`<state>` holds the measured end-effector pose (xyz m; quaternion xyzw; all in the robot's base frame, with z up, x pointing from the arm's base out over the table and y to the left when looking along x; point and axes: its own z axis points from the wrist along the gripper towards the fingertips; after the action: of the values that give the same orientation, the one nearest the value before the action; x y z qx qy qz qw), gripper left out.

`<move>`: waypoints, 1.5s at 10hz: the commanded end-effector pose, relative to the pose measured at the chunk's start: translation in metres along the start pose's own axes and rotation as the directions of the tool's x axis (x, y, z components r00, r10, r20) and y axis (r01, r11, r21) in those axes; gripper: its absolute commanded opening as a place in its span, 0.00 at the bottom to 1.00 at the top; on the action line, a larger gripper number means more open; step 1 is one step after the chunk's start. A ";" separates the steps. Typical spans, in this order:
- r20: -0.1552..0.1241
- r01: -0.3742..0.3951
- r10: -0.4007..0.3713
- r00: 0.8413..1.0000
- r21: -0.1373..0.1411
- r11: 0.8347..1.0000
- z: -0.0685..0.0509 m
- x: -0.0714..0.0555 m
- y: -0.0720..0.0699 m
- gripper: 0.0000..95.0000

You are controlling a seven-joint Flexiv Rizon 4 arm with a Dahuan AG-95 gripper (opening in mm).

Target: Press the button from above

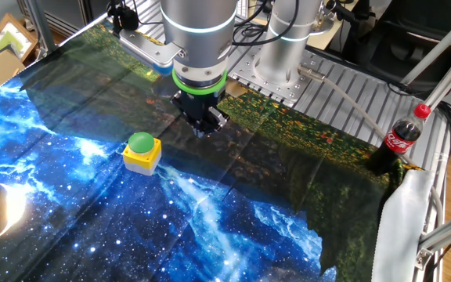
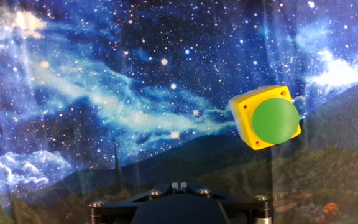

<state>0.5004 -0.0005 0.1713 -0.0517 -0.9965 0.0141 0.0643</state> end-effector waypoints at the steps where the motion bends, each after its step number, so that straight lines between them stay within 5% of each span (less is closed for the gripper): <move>1: 0.002 -0.005 0.005 1.000 0.012 1.000 0.000 0.001 0.000 0.00; 7: -0.014 -0.034 0.034 0.999 -0.010 0.999 -0.001 0.001 0.001 0.00; 15: -0.013 -0.038 0.038 0.999 -0.007 0.999 -0.001 0.001 0.001 0.00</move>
<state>0.5006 0.0014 0.1721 -0.0710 -0.9948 0.0113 0.0722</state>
